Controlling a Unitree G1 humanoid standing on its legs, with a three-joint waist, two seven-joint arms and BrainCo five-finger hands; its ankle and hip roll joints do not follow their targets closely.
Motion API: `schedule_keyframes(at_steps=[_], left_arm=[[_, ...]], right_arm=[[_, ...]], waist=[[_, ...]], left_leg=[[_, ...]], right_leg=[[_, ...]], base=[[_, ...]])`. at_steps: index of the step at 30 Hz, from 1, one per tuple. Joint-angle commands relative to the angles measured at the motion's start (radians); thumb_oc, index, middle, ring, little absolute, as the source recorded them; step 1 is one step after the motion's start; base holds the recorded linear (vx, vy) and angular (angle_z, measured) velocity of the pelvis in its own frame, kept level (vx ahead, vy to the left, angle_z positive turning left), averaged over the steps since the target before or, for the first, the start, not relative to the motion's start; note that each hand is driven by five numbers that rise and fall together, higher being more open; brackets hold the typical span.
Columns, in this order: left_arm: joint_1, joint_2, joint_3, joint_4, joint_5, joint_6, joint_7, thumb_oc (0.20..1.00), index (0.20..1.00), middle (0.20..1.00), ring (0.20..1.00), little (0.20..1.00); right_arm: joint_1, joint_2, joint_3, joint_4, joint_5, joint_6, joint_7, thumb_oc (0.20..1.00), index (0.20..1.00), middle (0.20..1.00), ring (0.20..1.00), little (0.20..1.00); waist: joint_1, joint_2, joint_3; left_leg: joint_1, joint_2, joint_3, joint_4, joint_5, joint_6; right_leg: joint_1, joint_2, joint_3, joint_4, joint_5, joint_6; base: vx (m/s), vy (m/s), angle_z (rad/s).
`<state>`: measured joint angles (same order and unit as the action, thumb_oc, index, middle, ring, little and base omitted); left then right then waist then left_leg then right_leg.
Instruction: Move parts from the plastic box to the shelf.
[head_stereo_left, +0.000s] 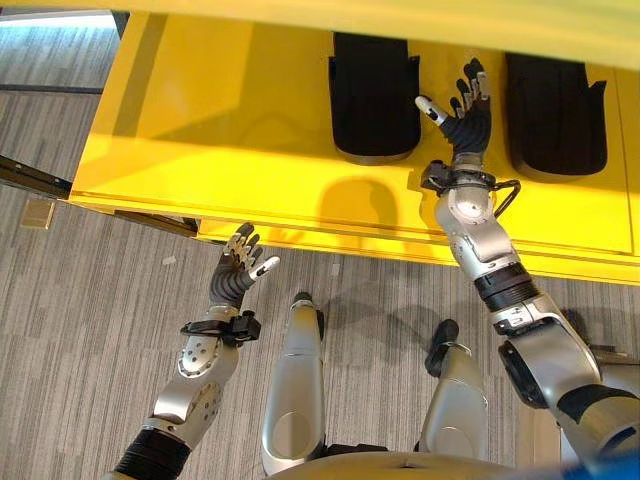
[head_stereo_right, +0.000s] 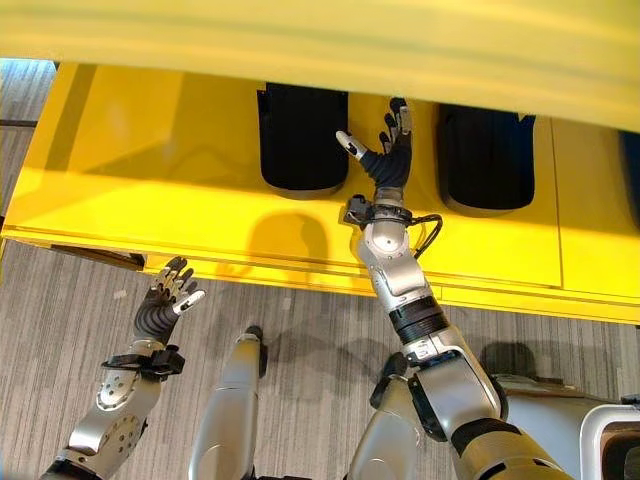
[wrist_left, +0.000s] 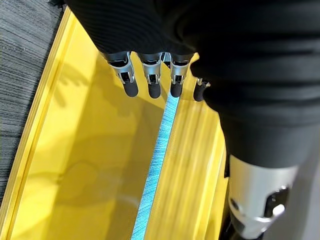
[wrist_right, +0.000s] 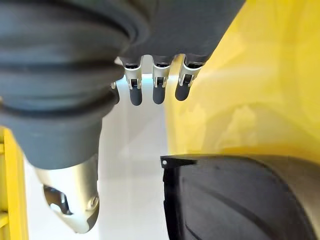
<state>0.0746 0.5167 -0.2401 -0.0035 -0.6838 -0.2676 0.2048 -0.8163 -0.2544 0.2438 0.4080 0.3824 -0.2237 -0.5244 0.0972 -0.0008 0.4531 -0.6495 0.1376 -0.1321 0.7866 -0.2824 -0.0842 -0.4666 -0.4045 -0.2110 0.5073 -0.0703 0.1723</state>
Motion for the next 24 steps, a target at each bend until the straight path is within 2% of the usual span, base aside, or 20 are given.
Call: schedule_keyframes(at_steps=[1,8,24], left_arm=[[-0.039,0.017,0.037,-0.075,0.044,-0.05,0.0,1.0,1.0,1.0,1.0,1.0],[-0.034,0.009,0.041,-0.076,0.05,-0.051,0.004,1.0,1.0,1.0,1.0,1.0],[-0.027,0.016,0.04,-0.084,0.049,-0.059,0.013,1.0,1.0,1.0,1.0,1.0]], right_arm=[[0.009,-0.013,-0.064,-0.083,-0.042,-0.069,-0.005,1.0,1.0,1.0,1.0,1.0],[0.038,0.005,-0.063,-0.118,-0.045,-0.075,0.003,1.0,1.0,1.0,1.0,1.0],[-0.007,0.092,-0.019,0.083,0.046,-0.069,0.024,1.0,1.0,1.0,1.0,1.0]], waist=[[0.014,-0.005,-0.008],[0.008,-0.011,-0.007],[0.023,-0.001,0.013]], left_leg=[[0.005,0.02,-0.006,-0.072,0.09,0.003],[0.002,0.023,-0.004,-0.07,0.089,0.004],[-0.012,0.021,-0.005,-0.064,0.095,0.002]], right_leg=[[-0.012,-0.014,0.054,0.174,-0.07,-0.026],[-0.016,-0.014,0.056,0.175,-0.07,-0.026],[-0.022,-0.011,0.058,0.178,-0.064,-0.026]], base=[[0.0,0.0,0.0],[0.0,0.0,0.0],[0.0,0.0,0.0]])
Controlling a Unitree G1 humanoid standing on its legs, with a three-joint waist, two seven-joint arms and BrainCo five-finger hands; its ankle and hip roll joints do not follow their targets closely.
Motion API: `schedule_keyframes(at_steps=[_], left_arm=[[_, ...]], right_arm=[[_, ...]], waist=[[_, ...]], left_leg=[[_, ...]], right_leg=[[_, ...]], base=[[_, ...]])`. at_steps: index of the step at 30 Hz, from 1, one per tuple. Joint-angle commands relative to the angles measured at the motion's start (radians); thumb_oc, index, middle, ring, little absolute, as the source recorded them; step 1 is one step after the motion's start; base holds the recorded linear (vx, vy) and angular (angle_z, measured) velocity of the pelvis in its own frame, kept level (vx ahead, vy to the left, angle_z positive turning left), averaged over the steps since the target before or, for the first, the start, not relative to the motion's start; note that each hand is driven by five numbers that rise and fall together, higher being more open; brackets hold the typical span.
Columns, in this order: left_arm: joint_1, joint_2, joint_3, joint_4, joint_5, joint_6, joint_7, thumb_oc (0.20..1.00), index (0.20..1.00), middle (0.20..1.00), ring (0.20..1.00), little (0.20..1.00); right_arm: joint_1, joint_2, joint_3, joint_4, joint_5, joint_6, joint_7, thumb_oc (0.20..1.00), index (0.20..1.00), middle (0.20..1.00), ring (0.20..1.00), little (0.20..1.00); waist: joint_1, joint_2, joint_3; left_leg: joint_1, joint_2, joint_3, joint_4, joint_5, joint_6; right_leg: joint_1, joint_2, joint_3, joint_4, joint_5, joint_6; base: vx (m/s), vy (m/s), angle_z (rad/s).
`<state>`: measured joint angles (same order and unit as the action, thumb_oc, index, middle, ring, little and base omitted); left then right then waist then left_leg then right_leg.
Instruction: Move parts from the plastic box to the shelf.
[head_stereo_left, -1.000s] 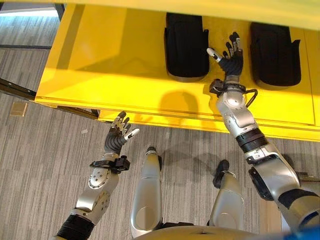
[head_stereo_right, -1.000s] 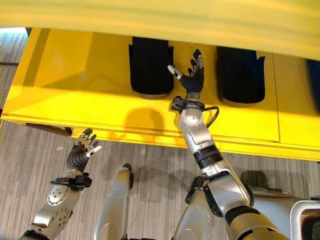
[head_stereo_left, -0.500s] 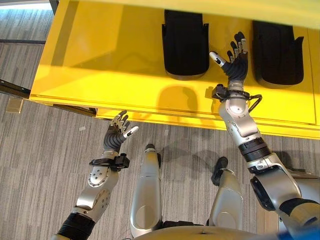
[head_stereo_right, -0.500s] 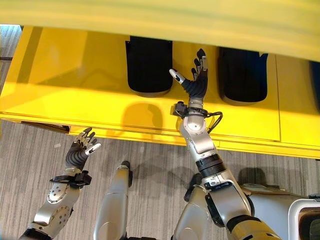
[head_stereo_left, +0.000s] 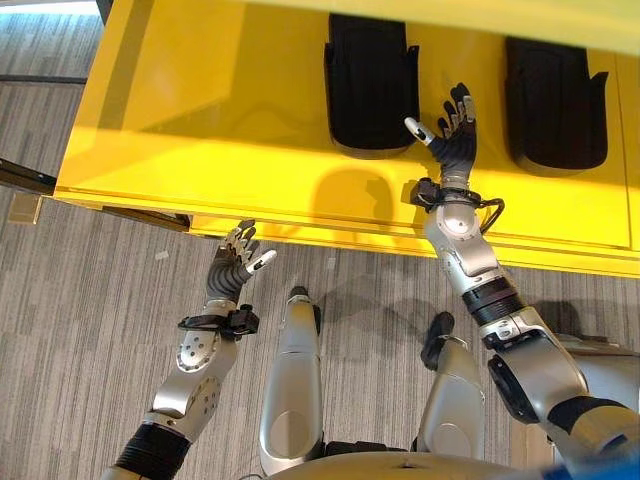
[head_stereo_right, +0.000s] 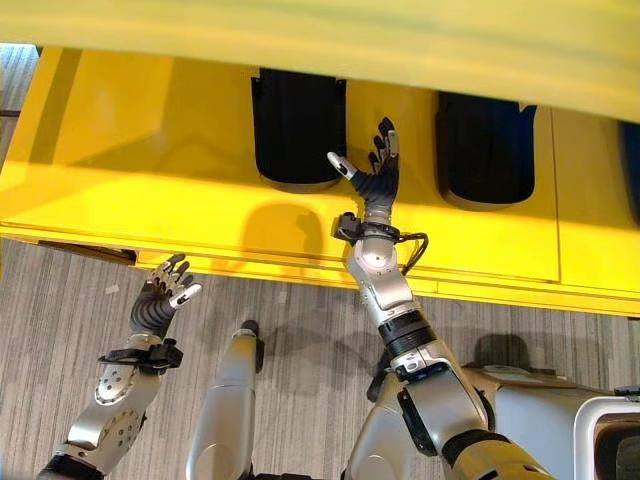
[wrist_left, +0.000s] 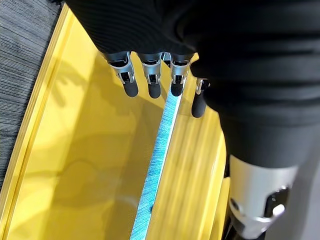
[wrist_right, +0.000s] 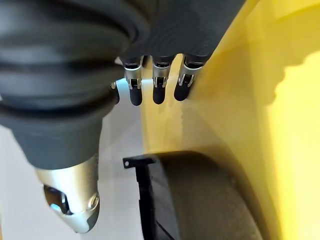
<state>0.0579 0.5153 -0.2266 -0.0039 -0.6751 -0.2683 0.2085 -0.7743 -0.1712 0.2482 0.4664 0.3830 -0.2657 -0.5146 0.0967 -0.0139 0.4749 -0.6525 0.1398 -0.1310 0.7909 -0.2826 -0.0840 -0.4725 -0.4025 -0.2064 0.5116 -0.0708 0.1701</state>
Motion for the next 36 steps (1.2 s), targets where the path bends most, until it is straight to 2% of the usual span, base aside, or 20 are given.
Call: schedule_keyframes(at_steps=[1,8,36], left_arm=[[-0.01,0.019,0.026,-0.083,0.041,-0.059,0.009,1.0,1.0,1.0,1.0,1.0],[-0.013,0.028,0.021,-0.087,0.033,-0.064,0.011,1.0,1.0,1.0,1.0,1.0],[-0.028,0.014,0.019,-0.073,0.044,-0.072,0.033,1.0,1.0,1.0,1.0,1.0]], right_arm=[[-0.058,0.011,-0.018,0.04,0.045,-0.025,0.015,1.0,1.0,1.0,1.0,1.0],[-0.102,0.037,0.007,0.121,0.068,-0.017,0.028,1.0,1.0,1.0,1.0,1.0],[-0.056,0.098,0.112,0.073,0.066,-0.01,0.087,1.0,1.0,1.0,1.0,1.0]], waist=[[0.025,0.013,-0.007],[0.036,0.017,0.001],[0.043,0.011,0.023]], left_leg=[[-0.008,0.019,-0.004,-0.069,0.095,0.002],[-0.011,0.016,-0.005,-0.07,0.096,0.005],[-0.011,0.014,-0.001,-0.071,0.103,0.005]], right_leg=[[-0.016,-0.013,0.054,0.173,-0.063,-0.024],[-0.015,-0.013,0.048,0.175,-0.06,-0.023],[-0.015,-0.016,0.052,0.184,-0.061,-0.025]], base=[[0.0,0.0,0.0],[0.0,0.0,0.0],[0.0,0.0,0.0]])
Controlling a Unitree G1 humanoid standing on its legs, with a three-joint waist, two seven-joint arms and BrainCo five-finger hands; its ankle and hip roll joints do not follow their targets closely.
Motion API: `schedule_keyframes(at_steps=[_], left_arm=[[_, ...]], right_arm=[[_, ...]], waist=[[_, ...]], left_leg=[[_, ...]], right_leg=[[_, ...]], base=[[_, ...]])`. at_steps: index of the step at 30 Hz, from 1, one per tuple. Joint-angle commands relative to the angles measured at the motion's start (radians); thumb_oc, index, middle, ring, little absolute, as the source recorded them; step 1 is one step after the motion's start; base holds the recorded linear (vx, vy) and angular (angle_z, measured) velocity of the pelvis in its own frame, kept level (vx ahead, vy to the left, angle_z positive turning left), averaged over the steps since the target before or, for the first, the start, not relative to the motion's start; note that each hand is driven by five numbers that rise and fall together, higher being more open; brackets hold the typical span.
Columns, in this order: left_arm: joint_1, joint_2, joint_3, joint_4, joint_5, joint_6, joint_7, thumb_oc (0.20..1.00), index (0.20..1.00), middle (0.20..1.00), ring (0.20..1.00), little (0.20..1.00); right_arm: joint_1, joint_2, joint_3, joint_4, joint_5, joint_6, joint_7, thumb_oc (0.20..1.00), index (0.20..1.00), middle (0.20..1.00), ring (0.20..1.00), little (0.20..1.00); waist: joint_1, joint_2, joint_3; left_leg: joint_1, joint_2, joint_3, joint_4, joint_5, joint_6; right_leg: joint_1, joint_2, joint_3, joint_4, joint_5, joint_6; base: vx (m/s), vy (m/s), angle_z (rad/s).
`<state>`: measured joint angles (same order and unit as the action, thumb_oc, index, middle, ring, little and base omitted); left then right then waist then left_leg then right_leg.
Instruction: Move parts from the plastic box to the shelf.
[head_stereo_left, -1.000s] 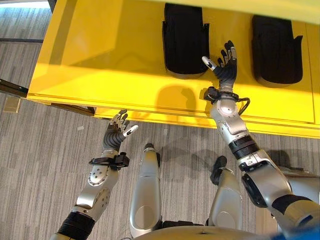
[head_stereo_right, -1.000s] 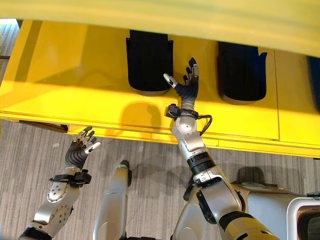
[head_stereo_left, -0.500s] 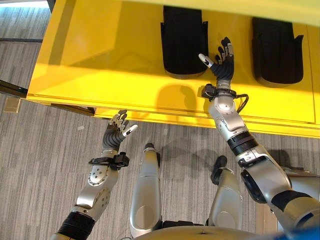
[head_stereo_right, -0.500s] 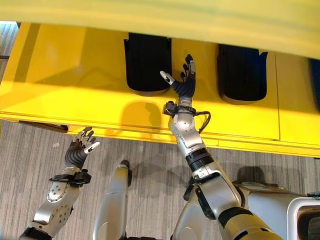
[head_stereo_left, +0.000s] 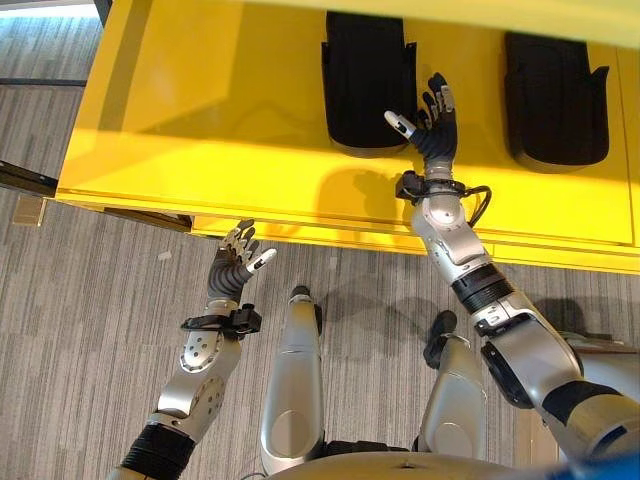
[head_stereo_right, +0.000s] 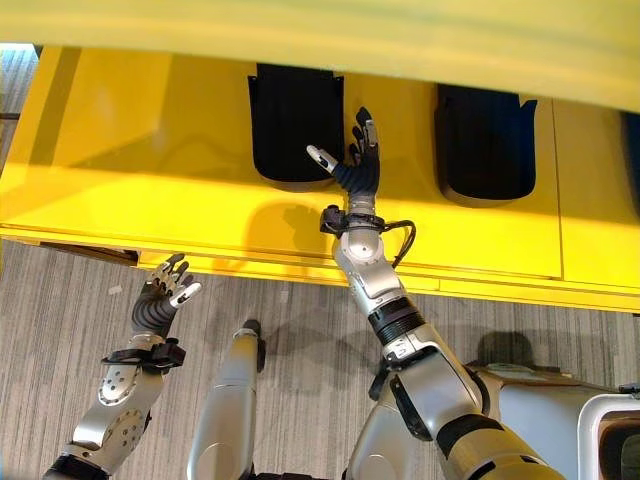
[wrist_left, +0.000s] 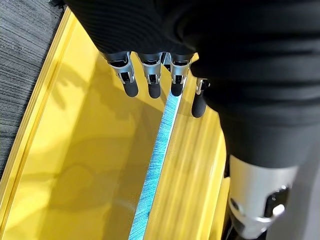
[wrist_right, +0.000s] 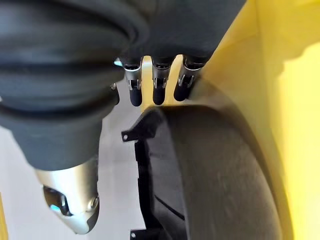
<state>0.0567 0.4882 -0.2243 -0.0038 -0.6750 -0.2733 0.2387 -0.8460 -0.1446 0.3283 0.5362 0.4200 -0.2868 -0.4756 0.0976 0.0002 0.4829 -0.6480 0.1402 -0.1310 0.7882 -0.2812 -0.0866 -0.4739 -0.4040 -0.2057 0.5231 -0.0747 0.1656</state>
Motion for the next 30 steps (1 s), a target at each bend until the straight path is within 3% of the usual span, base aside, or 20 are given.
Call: schedule_keyframes(at_steps=[1,30], left_arm=[[-0.028,0.041,0.017,-0.073,0.045,-0.068,0.004,1.0,1.0,1.0,1.0,1.0],[-0.043,0.033,0.009,-0.064,0.052,-0.076,0.027,1.0,1.0,1.0,1.0,1.0]], right_arm=[[0.017,0.075,0.034,0.003,0.031,0.011,0.049,1.0,1.0,1.0,1.0,1.0],[0.024,0.116,0.089,-0.008,0.039,0.01,0.06,1.0,1.0,1.0,1.0,1.0]], waist=[[0.042,-0.003,0.016],[0.045,-0.002,0.029]], left_leg=[[-0.014,0.014,-0.001,-0.07,0.102,0.008],[-0.014,0.011,0.002,-0.066,0.103,0.01]], right_leg=[[-0.014,-0.015,0.052,0.171,-0.058,-0.02],[-0.015,-0.016,0.057,0.178,-0.056,-0.018]], base=[[0.0,0.0,0.0],[0.0,0.0,0.0]])
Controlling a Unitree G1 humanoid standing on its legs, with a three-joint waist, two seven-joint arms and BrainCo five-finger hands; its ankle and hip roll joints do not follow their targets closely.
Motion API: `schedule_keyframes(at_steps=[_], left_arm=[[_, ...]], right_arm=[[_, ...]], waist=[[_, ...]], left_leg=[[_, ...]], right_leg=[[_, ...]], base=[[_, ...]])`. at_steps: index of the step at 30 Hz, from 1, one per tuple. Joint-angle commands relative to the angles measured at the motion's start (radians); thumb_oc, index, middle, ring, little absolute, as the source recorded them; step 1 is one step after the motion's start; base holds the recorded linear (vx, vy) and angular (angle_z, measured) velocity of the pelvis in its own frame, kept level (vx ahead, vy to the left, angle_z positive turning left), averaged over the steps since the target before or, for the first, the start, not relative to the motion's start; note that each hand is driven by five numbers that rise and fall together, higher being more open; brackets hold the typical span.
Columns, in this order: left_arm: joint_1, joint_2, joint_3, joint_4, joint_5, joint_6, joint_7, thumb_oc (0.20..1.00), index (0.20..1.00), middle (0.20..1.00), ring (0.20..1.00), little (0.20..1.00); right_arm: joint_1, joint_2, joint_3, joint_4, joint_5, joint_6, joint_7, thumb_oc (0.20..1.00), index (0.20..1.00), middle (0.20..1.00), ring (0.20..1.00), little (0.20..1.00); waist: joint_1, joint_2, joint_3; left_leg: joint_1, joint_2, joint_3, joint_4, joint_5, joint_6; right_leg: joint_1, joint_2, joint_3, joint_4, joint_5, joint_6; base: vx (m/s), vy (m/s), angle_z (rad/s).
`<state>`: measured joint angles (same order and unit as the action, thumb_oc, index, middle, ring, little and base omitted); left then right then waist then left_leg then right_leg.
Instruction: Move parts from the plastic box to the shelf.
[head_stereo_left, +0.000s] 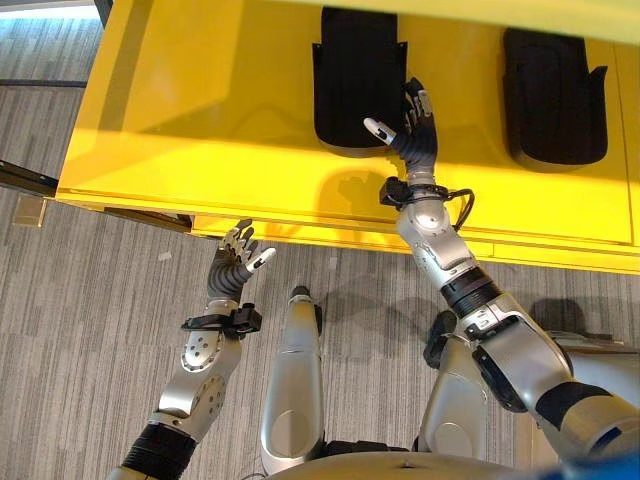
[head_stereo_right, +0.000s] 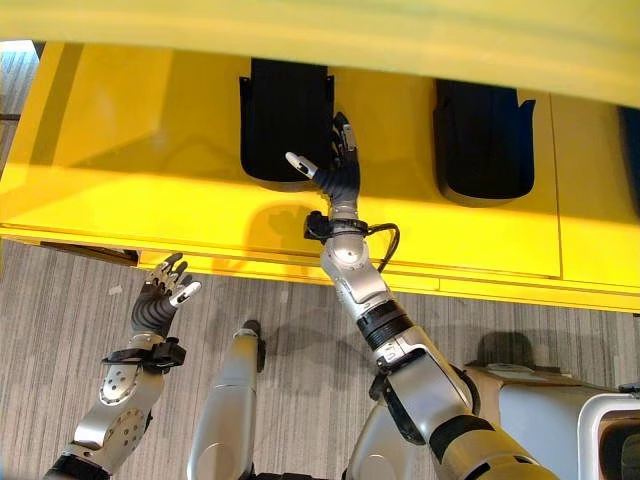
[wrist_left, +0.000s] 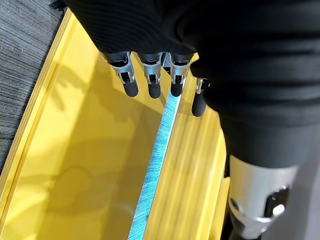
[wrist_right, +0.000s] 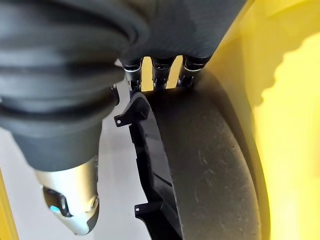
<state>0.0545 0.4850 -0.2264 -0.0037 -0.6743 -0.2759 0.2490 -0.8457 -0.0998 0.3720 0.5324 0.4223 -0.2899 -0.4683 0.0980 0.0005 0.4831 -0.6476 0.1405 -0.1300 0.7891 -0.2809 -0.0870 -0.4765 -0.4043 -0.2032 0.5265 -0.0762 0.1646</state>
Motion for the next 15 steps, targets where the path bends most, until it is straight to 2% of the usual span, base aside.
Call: schedule_keyframes(at_steps=[1,15], left_arm=[[-0.042,0.035,0.011,-0.065,0.052,-0.073,0.018,1.0,1.0,1.0,1.0,1.0],[-0.039,0.034,0.008,-0.061,0.053,-0.075,0.023,1.0,1.0,1.0,1.0,1.0]], right_arm=[[0.024,0.072,0.046,-0.004,0.037,0.013,0.052,1.0,1.0,1.0,1.0,1.0],[0.034,0.074,0.047,-0.011,0.036,0.015,0.047,1.0,1.0,1.0,1.0,1.0]], waist=[[0.045,-0.002,0.03],[0.045,-0.001,0.034]], left_leg=[[-0.014,0.011,0.001,-0.067,0.103,0.01],[-0.015,0.013,0.004,-0.065,0.103,0.011]], right_leg=[[-0.012,-0.016,0.055,0.175,-0.054,-0.018],[-0.019,-0.016,0.06,0.181,-0.055,-0.017]], base=[[0.0,0.0,0.0],[0.0,0.0,0.0]])
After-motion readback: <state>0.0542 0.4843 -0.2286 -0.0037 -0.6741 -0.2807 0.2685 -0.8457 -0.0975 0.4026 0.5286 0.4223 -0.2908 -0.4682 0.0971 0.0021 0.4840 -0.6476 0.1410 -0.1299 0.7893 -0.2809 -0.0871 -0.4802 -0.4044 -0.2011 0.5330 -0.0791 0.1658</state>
